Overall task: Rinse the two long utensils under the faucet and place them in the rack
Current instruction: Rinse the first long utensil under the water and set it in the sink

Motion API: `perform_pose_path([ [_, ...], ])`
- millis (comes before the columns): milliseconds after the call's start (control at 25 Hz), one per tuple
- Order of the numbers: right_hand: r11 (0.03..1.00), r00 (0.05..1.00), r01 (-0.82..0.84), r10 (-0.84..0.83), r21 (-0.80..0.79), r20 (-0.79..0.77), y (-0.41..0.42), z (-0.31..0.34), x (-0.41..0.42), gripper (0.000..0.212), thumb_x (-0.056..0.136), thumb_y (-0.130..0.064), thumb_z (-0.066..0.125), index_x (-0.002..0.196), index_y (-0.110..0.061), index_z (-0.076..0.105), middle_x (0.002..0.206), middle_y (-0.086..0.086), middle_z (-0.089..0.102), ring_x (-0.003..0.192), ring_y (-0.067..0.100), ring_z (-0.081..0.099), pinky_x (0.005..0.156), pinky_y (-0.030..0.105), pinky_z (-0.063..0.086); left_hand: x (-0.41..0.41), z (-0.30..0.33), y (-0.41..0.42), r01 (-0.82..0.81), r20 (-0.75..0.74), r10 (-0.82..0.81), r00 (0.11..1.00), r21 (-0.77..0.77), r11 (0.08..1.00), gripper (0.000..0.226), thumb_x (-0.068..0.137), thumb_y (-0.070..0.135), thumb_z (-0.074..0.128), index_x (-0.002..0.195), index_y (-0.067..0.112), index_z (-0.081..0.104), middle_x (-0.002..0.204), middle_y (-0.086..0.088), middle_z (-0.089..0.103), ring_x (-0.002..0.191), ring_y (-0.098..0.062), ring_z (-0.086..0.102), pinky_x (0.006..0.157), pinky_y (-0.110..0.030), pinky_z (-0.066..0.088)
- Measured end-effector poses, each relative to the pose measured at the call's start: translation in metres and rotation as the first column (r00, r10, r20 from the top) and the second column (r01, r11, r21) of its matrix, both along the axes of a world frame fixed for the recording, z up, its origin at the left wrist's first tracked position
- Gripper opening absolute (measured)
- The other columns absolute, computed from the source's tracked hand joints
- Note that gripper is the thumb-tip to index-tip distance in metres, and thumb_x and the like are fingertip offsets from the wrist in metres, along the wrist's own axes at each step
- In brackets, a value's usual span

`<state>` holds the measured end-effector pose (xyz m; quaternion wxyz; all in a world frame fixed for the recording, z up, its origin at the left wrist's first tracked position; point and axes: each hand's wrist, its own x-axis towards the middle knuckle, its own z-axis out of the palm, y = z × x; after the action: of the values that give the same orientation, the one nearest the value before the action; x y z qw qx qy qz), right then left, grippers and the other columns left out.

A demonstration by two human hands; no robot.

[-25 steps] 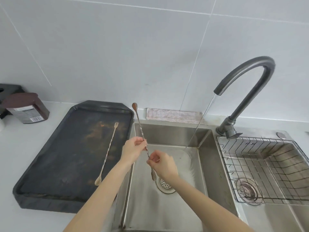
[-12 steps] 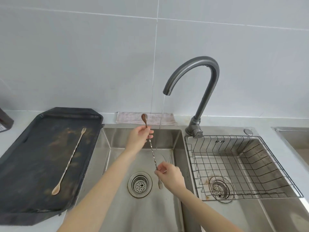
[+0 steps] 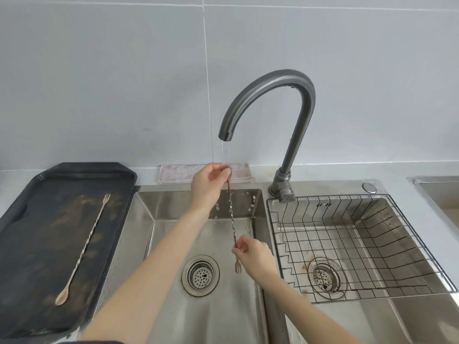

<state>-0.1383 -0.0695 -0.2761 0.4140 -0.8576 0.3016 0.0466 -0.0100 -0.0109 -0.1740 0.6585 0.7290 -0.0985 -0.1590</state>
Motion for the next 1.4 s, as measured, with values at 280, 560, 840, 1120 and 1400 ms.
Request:
perform_pose_path([
  [280,0.999,0.999,-0.036,0.036,0.014,0.036,0.003,0.006,0.004,0.006,0.087,-0.022,0.057,0.084,-0.019,0.061,0.08,-0.006,0.059,0.092,0.022,0.064,0.077,0.031,0.05,-0.005,-0.011,0.007,0.0,-0.026,-0.001,1.0,-0.033,0.999,0.014,0.089,0.018,0.057,0.09,0.009,0.068,0.072,0.005,0.066,0.054,0.007,0.061,0.051,-0.003,0.047],
  [560,0.996,0.996,-0.083,0.082,-0.023,-0.021,0.0,0.005,-0.002,0.012,0.086,-0.02,0.058,0.074,-0.021,0.055,0.072,-0.006,0.054,0.084,0.023,0.061,0.075,0.032,0.051,-0.009,-0.006,0.007,-0.054,-0.095,0.039,0.995,-0.172,0.984,0.021,0.092,0.017,0.052,0.103,0.008,0.067,0.078,0.006,0.069,0.058,0.006,0.067,0.058,-0.005,0.051],
  [840,0.996,0.996,-0.094,0.094,0.001,-0.002,0.0,0.007,-0.003,0.021,0.086,-0.019,0.058,0.067,-0.025,0.05,0.074,-0.004,0.057,0.086,0.024,0.062,0.076,0.033,0.051,-0.016,-0.022,0.013,0.052,-0.159,-0.081,0.984,-0.176,0.983,0.022,0.09,0.012,0.054,0.11,0.012,0.063,0.088,0.008,0.07,0.072,0.004,0.07,0.072,-0.011,0.054],
  [1120,0.997,0.996,-0.071,0.073,-0.038,0.05,-0.001,0.016,0.006,0.017,0.087,-0.021,0.058,0.07,-0.023,0.053,0.085,0.007,0.068,0.087,0.025,0.064,0.074,0.033,0.052,-0.004,-0.005,0.003,0.052,-0.028,-0.055,0.998,-0.09,0.995,0.016,0.09,0.021,0.055,0.078,0.022,0.064,0.073,0.005,0.068,0.056,0.006,0.066,0.066,-0.015,0.054],
  [1400,0.999,0.994,0.01,-0.006,-0.035,0.109,-0.003,0.021,0.009,0.03,0.084,-0.024,0.061,0.063,-0.028,0.04,0.073,-0.002,0.059,0.076,0.025,0.064,0.071,0.037,0.053,0.001,-0.003,-0.002,0.079,0.013,-0.079,0.997,-0.007,0.997,0.02,0.094,0.019,0.047,0.101,0.012,0.065,0.076,0.006,0.067,0.053,0.007,0.065,0.059,-0.012,0.052],
])
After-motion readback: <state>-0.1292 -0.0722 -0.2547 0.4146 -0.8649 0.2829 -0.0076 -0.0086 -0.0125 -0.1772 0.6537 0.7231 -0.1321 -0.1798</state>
